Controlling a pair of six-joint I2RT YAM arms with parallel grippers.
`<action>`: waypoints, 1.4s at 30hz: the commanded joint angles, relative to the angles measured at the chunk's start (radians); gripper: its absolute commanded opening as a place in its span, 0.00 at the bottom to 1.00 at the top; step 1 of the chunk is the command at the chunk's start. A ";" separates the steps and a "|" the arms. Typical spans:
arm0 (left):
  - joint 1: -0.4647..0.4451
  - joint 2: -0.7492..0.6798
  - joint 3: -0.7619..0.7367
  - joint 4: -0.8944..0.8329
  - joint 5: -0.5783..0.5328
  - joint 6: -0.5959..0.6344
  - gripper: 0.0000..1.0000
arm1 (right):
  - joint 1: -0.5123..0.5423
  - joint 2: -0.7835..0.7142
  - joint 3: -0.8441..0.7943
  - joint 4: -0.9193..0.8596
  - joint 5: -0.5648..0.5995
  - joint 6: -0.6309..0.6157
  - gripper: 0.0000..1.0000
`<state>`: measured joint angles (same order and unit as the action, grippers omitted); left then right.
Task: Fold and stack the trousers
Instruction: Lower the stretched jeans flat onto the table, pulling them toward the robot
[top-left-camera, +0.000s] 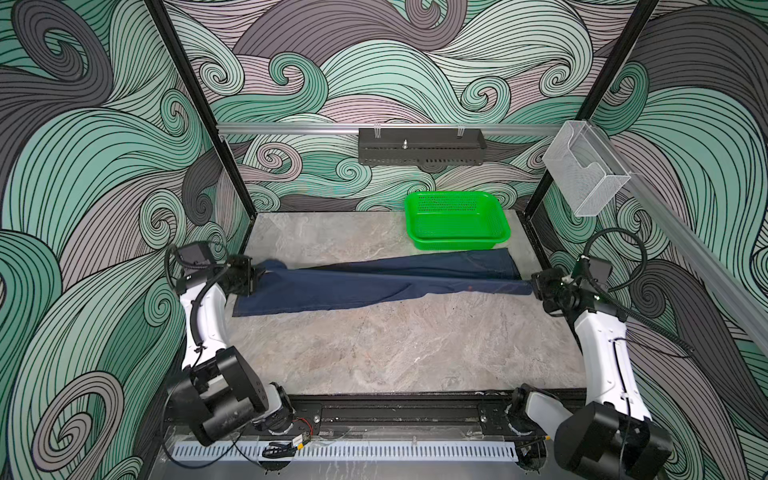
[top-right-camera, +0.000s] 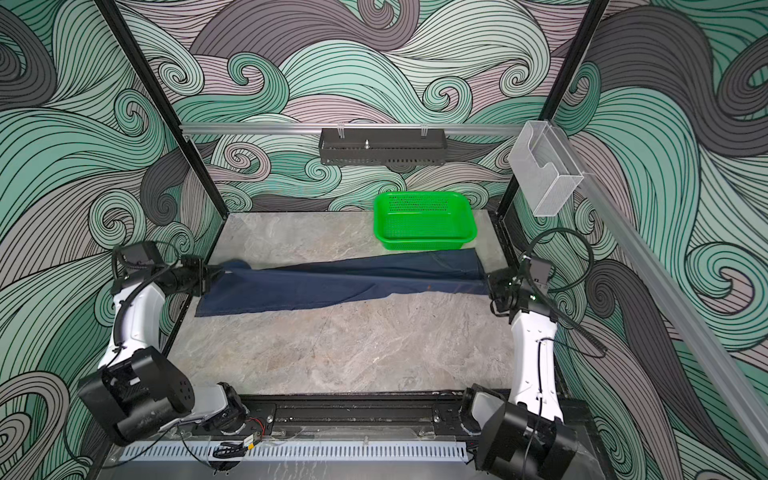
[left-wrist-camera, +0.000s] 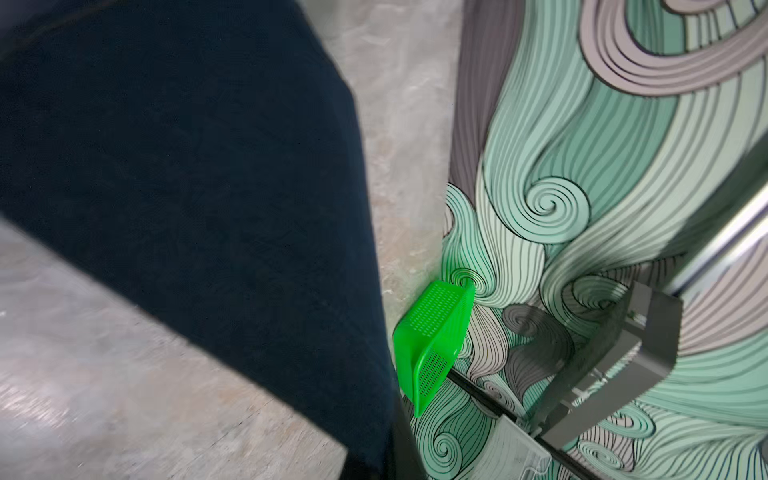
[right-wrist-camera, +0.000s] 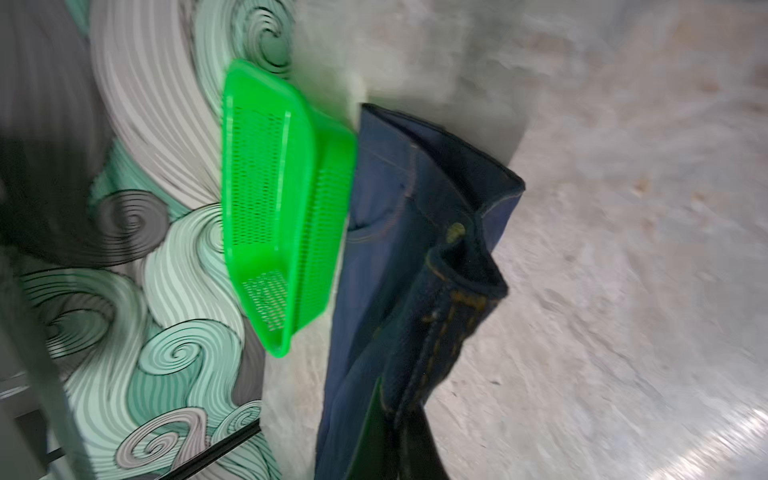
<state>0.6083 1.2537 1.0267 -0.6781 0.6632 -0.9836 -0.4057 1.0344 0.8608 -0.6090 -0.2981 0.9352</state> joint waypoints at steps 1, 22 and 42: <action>0.123 -0.120 -0.027 0.081 -0.193 0.054 0.00 | -0.091 -0.076 -0.039 0.036 0.298 -0.034 0.00; 0.120 -0.148 0.062 -0.013 -0.210 0.055 0.00 | -0.108 -0.159 -0.068 -0.025 0.317 0.105 0.00; 0.159 -0.338 -0.273 -0.110 -0.505 0.085 0.00 | -0.119 -0.266 -0.309 -0.123 0.565 0.100 0.00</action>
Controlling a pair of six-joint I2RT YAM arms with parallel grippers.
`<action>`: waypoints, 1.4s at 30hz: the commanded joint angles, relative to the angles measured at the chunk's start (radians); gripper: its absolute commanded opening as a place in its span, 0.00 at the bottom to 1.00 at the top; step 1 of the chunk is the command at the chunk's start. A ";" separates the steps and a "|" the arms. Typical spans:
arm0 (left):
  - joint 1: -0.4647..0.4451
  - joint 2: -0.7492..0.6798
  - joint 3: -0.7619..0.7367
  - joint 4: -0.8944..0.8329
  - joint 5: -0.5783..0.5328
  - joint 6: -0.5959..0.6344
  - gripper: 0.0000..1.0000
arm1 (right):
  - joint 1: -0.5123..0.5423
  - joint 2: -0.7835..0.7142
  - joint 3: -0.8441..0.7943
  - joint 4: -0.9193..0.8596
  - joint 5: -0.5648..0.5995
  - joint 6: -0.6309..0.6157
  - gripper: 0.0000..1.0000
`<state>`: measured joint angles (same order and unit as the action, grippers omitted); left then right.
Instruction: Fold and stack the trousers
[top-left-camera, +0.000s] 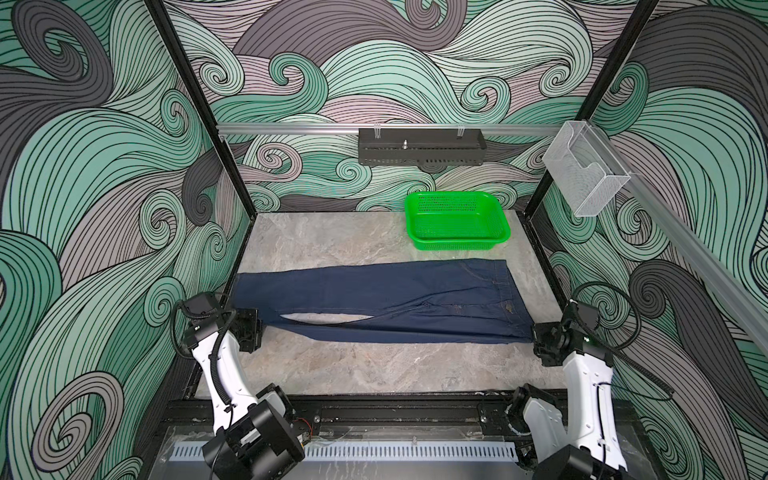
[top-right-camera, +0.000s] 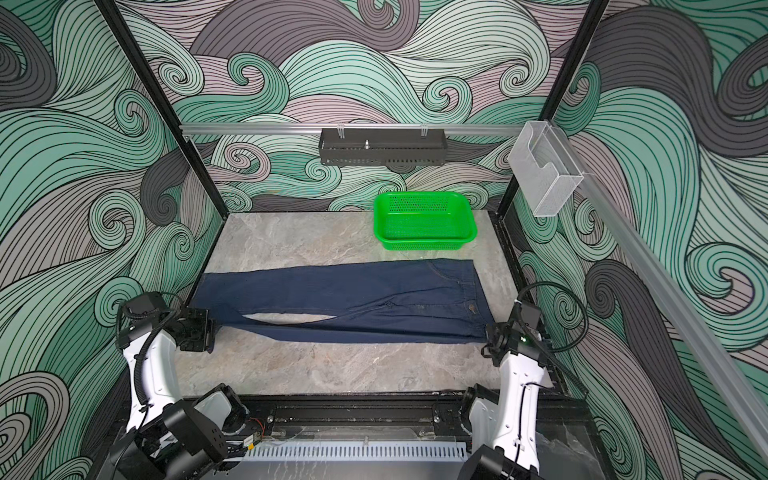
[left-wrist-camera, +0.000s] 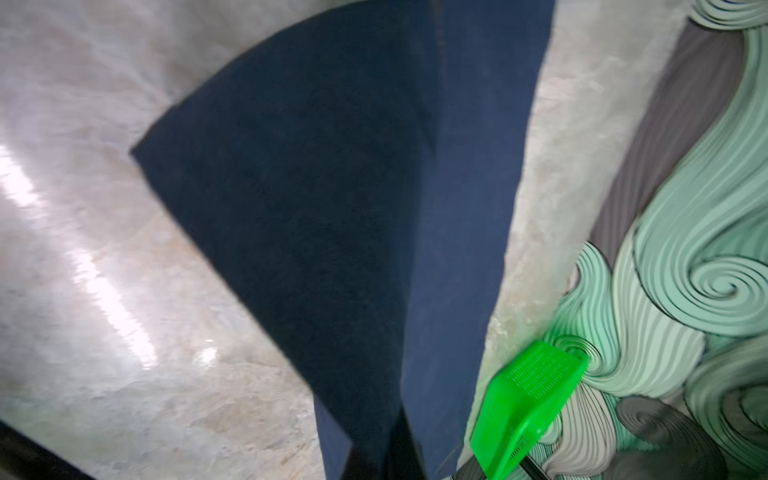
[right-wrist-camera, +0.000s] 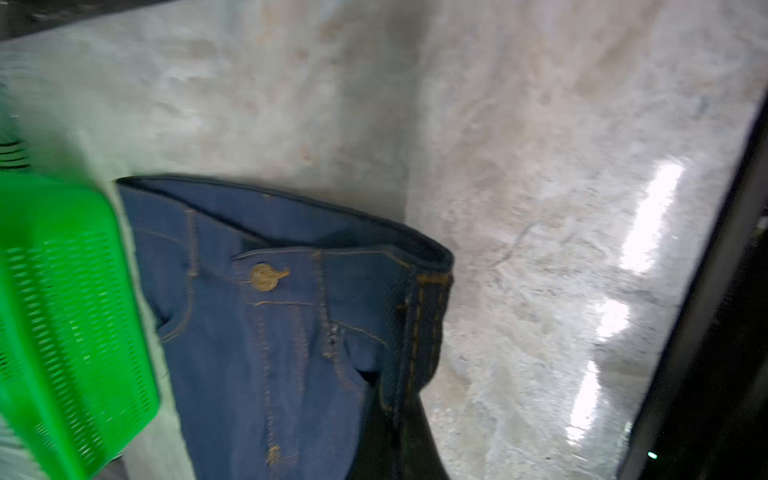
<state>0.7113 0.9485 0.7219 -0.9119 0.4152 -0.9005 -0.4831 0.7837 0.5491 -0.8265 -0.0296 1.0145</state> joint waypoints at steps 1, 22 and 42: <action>0.063 -0.044 0.025 0.117 -0.271 -0.002 0.00 | -0.041 -0.015 -0.004 0.090 0.310 0.026 0.00; 0.086 -0.182 0.036 -0.008 -0.227 0.025 0.63 | -0.041 -0.067 0.045 0.021 0.229 0.002 0.23; 0.062 -0.129 0.247 -0.142 0.056 0.185 0.95 | 0.491 0.359 0.194 0.242 -0.126 -0.140 0.59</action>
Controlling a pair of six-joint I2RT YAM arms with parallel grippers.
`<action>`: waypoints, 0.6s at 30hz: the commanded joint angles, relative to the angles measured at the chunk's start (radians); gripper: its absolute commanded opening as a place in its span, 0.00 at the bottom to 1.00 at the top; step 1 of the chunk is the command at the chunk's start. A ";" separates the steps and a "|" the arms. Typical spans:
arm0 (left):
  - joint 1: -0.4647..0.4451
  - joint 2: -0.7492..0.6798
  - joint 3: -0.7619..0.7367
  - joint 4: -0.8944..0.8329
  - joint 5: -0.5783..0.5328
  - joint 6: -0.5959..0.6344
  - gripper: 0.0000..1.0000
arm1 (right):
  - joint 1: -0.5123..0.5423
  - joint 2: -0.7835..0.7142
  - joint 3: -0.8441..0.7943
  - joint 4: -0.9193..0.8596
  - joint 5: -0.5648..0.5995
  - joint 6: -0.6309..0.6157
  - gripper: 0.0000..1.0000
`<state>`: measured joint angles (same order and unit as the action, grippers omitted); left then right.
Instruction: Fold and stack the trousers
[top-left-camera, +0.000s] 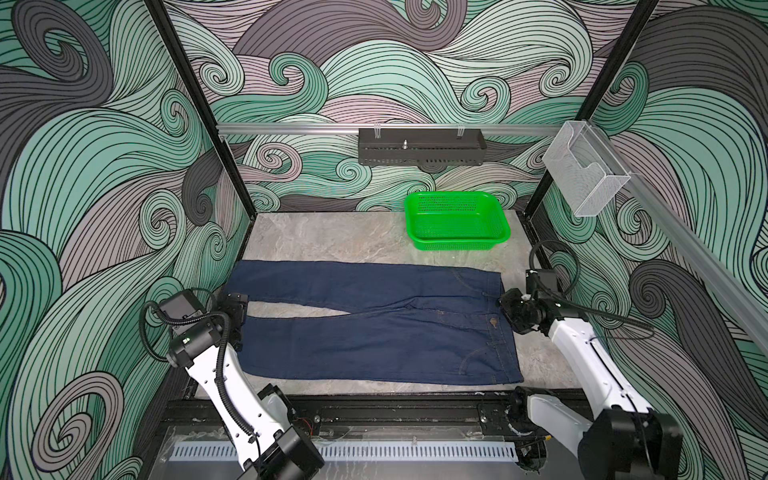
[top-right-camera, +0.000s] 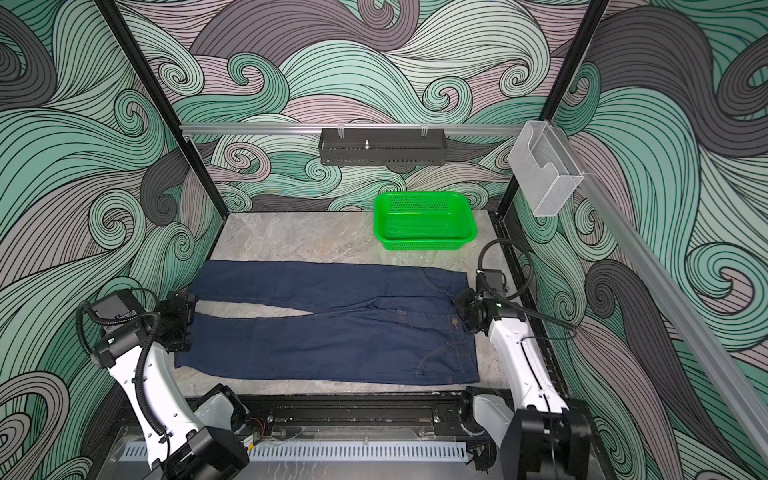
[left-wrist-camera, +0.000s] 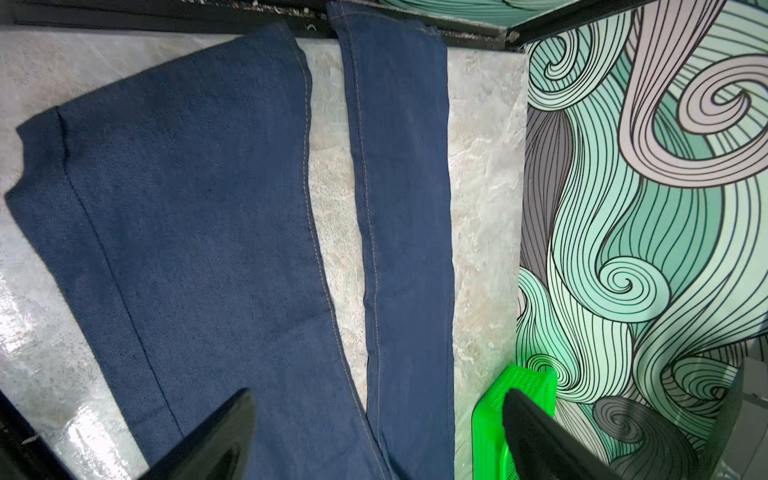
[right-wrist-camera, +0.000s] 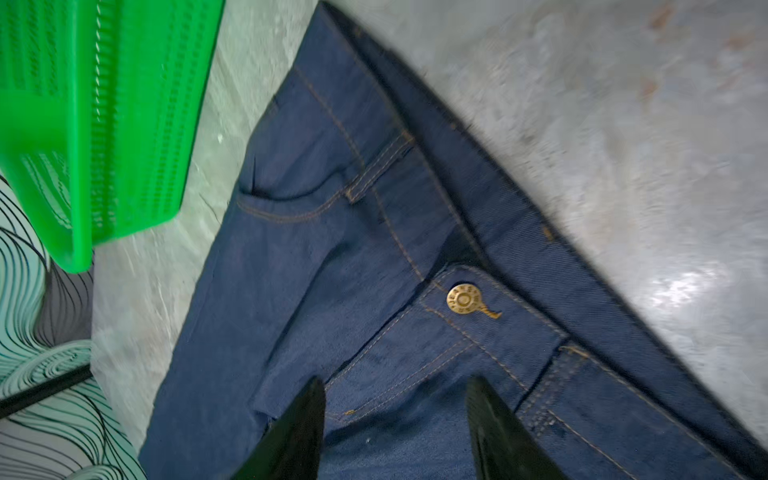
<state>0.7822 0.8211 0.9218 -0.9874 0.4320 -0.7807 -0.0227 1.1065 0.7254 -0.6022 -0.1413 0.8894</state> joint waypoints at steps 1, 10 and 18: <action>-0.011 -0.002 0.050 -0.078 0.041 0.081 0.95 | 0.040 0.059 0.022 0.027 -0.016 -0.008 0.60; -0.017 -0.029 0.033 -0.098 0.007 0.121 0.95 | 0.085 0.176 0.045 0.043 0.026 0.055 0.78; -0.029 0.014 0.022 -0.007 0.028 0.100 0.95 | 0.113 0.287 0.085 -0.024 0.050 0.179 0.86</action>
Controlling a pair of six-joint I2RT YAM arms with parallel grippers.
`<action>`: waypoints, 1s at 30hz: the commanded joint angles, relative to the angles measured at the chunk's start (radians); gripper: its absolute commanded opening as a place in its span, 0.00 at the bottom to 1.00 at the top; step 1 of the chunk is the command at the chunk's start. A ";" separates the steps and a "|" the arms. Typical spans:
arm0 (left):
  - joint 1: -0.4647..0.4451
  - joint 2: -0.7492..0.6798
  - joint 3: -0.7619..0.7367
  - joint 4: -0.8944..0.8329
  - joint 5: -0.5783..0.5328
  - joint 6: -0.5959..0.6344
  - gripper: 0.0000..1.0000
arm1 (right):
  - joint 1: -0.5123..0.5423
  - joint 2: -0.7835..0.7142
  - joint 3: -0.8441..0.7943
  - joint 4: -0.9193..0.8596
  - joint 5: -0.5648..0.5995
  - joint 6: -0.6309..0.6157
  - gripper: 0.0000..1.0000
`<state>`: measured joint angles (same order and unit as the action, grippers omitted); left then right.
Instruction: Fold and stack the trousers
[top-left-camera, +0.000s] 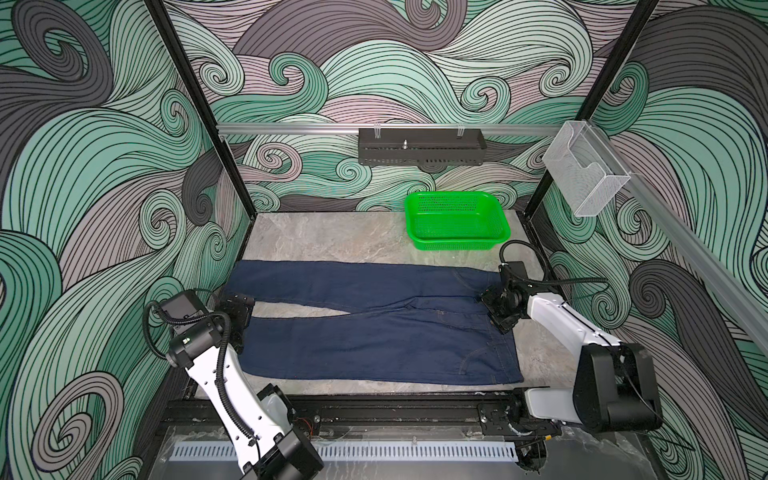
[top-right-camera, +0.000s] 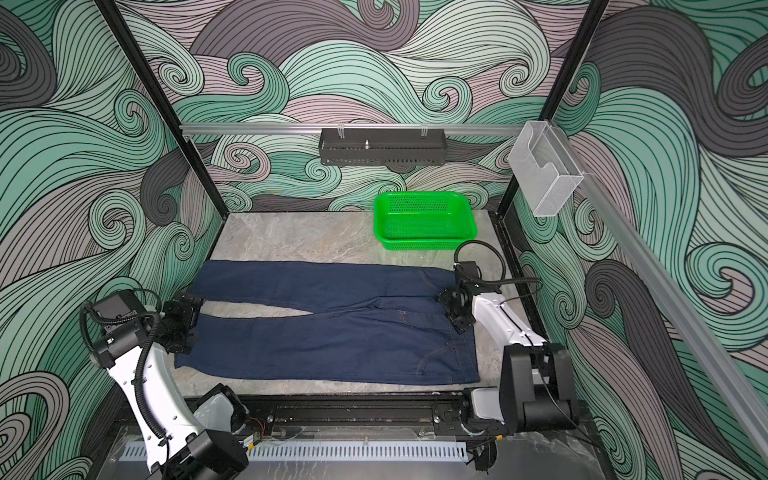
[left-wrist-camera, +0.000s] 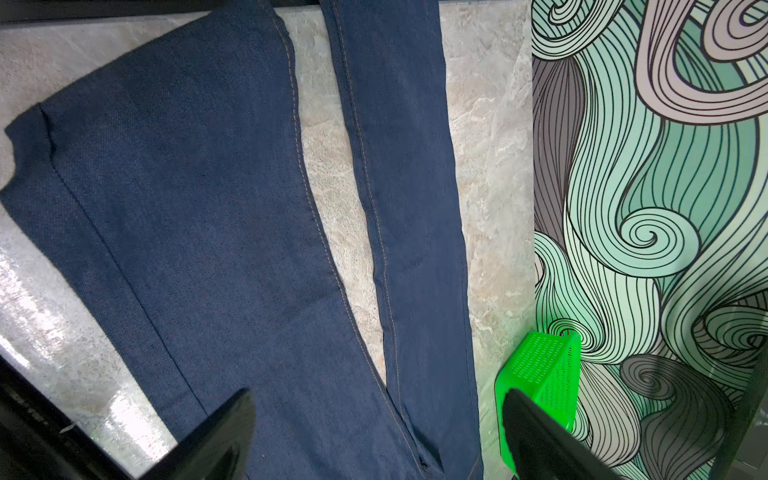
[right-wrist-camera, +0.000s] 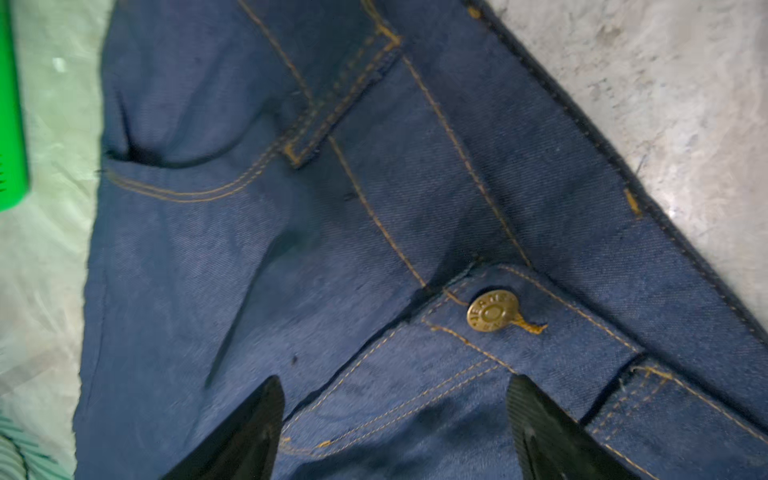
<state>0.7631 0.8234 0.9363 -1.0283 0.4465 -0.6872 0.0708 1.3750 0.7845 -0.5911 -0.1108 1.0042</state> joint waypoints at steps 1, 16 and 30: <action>-0.014 0.017 0.003 0.046 0.018 0.005 0.95 | 0.034 0.028 0.029 -0.034 0.024 0.085 0.86; -0.061 0.126 0.025 0.141 0.027 -0.006 0.95 | 0.118 0.180 0.097 -0.202 0.210 0.355 0.90; -0.075 0.195 0.092 0.172 -0.019 -0.021 0.95 | -0.178 0.320 0.153 -0.220 0.198 0.203 0.88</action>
<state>0.7025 1.0092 0.9794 -0.8730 0.4530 -0.6998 -0.0689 1.6524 0.9241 -0.7731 0.0757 1.2564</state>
